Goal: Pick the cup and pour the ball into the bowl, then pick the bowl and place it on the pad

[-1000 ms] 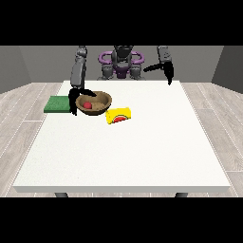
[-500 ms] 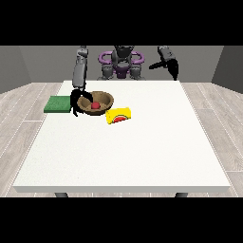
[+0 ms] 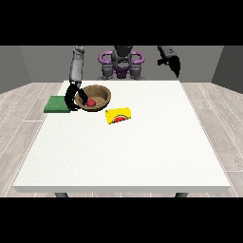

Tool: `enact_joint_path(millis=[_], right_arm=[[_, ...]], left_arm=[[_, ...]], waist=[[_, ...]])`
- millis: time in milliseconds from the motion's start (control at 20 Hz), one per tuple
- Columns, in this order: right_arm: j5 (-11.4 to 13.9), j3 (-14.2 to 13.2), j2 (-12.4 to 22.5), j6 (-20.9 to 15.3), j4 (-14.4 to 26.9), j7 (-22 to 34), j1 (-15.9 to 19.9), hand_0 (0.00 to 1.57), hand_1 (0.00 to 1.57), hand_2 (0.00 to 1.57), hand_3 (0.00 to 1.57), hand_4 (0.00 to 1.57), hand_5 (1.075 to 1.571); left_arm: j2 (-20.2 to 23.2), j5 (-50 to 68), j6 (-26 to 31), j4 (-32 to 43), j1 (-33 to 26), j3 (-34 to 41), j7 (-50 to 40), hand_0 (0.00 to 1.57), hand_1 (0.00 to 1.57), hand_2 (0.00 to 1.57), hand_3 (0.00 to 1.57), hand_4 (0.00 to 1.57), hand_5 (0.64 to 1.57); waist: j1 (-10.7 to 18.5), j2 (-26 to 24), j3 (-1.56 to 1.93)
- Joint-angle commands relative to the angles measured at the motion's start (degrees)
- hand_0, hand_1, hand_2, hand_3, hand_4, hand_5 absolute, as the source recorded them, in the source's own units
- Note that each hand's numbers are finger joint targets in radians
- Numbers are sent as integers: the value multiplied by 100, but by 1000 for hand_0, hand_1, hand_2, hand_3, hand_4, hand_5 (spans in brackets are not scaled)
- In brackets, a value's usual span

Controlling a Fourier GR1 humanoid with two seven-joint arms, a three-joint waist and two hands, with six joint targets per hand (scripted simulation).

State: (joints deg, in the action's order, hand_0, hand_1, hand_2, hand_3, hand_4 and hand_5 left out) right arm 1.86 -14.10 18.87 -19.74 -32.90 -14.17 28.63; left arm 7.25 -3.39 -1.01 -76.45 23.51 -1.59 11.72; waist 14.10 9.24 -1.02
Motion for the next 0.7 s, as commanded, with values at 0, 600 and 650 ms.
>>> enact_joint_path(millis=[0,600,650], right_arm=[[360,467,46,-145,-198,1456,317,1571,1571,1571,973,823,1561],[226,512,389,759,-1032,2797,544,1571,1571,1571,750,787,1570],[215,413,597,830,-998,2968,767,1571,1571,1571,750,787,1570]], left_arm=[[253,332,164,811,-181,576,251,0,0,0,0,978,1422],[294,178,-72,1220,-760,859,844,0,0,0,0,1017,1424],[186,209,-26,1058,-614,724,436,0,0,0,0,1024,1431]], waist=[[-555,-612,77],[-1323,-864,100],[-1158,-820,101]])
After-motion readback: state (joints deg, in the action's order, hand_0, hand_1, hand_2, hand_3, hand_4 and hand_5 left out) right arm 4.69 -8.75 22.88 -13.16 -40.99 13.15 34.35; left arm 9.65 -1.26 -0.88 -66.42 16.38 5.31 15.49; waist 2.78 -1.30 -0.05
